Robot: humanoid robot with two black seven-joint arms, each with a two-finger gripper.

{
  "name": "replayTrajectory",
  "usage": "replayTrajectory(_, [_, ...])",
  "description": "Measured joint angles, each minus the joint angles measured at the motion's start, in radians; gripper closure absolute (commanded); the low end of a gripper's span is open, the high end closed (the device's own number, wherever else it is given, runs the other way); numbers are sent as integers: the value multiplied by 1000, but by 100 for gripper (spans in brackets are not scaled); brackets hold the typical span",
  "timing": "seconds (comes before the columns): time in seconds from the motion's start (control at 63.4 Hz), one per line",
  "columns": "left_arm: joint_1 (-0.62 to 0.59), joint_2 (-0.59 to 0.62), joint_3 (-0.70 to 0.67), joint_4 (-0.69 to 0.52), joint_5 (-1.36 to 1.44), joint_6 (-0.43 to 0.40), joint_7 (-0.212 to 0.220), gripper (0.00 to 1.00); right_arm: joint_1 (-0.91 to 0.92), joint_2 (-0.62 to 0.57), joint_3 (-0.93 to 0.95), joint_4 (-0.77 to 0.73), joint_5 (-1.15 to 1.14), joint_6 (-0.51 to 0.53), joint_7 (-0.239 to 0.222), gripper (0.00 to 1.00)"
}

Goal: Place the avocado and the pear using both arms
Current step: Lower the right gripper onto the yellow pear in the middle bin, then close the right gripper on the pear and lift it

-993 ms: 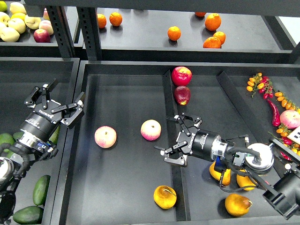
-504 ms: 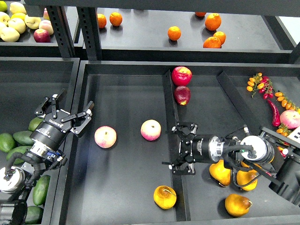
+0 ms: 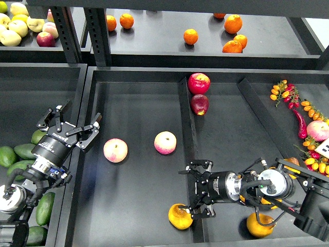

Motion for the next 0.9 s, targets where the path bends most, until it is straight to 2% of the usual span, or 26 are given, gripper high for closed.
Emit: replayTrajectory(0.898, [4,0,8,0,2,0,0,1,-37,118,-2,-161,-52,-5,0,1])
